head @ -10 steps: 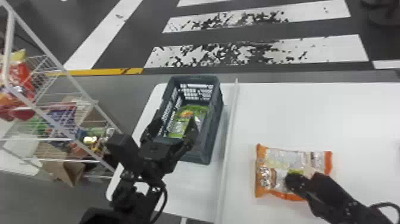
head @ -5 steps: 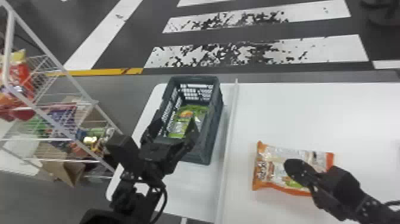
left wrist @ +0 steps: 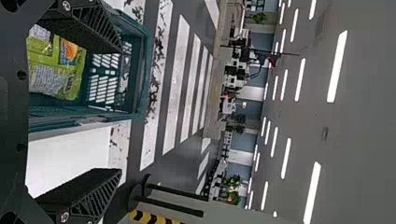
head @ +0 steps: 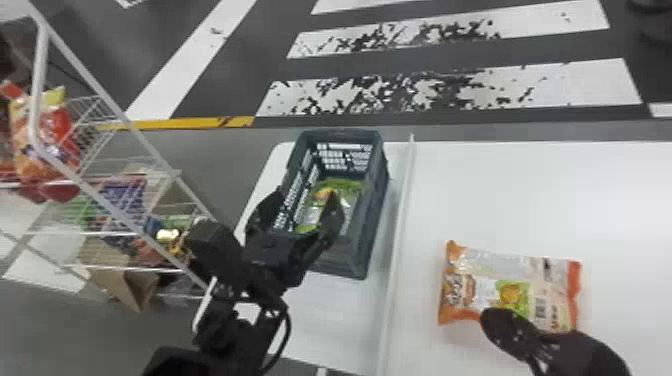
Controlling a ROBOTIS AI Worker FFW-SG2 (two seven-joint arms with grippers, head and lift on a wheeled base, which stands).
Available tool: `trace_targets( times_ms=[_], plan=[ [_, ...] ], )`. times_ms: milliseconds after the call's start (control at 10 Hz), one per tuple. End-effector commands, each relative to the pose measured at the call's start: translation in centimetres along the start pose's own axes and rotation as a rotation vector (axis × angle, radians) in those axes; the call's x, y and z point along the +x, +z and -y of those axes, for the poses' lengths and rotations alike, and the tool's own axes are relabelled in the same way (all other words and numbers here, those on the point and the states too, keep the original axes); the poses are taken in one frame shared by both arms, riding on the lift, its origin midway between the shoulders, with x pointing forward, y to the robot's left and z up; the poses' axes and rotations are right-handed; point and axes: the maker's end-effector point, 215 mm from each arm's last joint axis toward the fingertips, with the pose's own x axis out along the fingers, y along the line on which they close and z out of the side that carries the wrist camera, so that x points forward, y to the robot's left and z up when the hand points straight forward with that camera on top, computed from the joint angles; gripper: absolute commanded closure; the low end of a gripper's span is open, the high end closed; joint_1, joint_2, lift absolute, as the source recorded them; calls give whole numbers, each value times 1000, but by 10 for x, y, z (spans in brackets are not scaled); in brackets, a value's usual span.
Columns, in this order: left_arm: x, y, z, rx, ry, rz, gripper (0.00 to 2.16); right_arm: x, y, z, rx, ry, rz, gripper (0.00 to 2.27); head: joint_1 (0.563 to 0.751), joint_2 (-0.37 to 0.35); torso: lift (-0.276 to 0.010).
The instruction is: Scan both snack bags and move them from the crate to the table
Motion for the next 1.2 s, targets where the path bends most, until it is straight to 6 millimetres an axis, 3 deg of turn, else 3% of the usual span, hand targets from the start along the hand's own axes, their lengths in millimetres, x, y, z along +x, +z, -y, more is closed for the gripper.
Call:
trace_targets(
  times_ms=[0, 300, 600, 800, 1100],
  plan=[
    [-1, 14, -5, 9, 11, 27, 90, 0, 6, -8, 2, 14, 19, 2256, 695, 344, -37],
    [-14, 15, -24, 24, 41, 20, 90, 6, 25, -36, -12, 76, 52, 2256, 695, 350, -37],
    [-16, 11, -20, 16, 41, 15, 90, 24, 19, -56, -30, 150, 30, 2256, 695, 350, -37],
    [-14, 9, -20, 15, 39, 6, 90, 45, 5, -59, -42, 178, 1, 2256, 695, 350, -37],
    [-16, 2, -21, 18, 51, -13, 90, 67, 1, -44, -61, 184, -1, 2260, 695, 350, -37]
  ],
)
